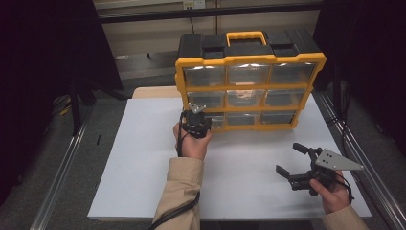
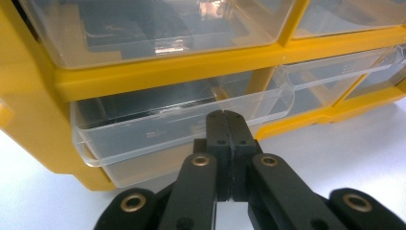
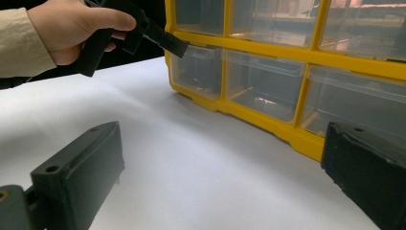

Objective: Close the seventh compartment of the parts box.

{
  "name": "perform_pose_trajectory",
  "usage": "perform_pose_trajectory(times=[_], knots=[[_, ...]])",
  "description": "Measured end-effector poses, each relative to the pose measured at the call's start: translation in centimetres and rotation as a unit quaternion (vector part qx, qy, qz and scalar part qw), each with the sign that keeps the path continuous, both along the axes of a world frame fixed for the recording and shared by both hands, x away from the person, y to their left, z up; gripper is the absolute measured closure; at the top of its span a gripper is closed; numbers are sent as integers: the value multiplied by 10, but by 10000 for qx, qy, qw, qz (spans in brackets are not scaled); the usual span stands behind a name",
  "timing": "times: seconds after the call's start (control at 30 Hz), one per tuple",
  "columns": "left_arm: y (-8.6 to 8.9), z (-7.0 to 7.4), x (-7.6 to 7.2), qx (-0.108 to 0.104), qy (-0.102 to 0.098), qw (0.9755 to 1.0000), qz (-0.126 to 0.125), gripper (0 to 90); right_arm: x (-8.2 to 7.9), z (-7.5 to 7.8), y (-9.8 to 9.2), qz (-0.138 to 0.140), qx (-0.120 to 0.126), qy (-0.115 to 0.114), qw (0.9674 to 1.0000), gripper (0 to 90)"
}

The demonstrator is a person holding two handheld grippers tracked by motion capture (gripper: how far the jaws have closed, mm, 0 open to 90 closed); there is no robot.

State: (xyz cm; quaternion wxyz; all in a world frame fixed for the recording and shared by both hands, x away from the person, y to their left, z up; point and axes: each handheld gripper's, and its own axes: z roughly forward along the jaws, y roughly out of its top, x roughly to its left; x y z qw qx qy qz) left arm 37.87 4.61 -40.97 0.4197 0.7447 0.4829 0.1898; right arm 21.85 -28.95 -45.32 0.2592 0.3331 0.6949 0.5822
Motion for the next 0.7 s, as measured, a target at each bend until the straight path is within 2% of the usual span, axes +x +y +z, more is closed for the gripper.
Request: perform_pose_trajectory(times=[0.1, 0.33, 0.7], knots=[[0, 0, 1, 9, 8, 10000, -52, 900, 0, 0, 0, -2, 2, 5, 10000, 6], [-1, -3, 3, -68, 5, 10000, 27, 900, 0, 0, 0, -42, 32, 40, 10000, 5], [-1, -3, 4, -51, 0, 10000, 25, 900, 0, 0, 0, -26, 28, 28, 10000, 6]])
